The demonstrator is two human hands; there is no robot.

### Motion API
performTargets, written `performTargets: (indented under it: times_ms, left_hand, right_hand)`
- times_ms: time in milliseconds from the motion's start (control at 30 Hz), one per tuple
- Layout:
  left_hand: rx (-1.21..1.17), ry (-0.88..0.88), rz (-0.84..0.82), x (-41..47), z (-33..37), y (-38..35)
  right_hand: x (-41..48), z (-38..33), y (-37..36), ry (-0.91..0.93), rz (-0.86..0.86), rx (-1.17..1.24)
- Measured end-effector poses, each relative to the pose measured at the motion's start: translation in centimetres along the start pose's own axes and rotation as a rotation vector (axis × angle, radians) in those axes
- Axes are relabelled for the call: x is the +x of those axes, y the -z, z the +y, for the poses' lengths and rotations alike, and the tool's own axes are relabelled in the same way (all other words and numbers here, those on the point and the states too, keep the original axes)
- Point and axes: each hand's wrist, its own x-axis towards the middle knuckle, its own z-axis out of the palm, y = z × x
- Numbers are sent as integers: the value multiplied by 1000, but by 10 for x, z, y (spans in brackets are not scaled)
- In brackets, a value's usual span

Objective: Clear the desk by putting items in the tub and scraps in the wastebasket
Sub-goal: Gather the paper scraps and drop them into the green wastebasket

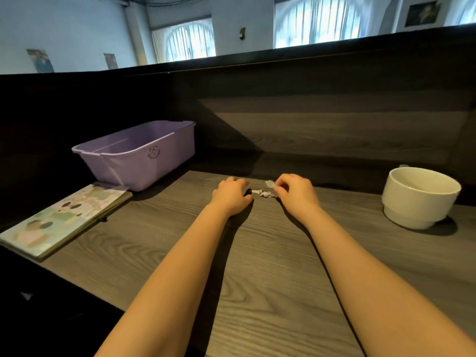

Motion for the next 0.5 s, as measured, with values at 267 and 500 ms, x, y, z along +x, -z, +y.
performTargets:
  times_ms: [267,500]
  left_hand:
    - [-75,-74,-27,13,21,-2]
    - [-162,-63,74,9,20,-8]
  right_hand:
    - [4,14,9,-150,168,261]
    - [5,12,10,-115,62,325]
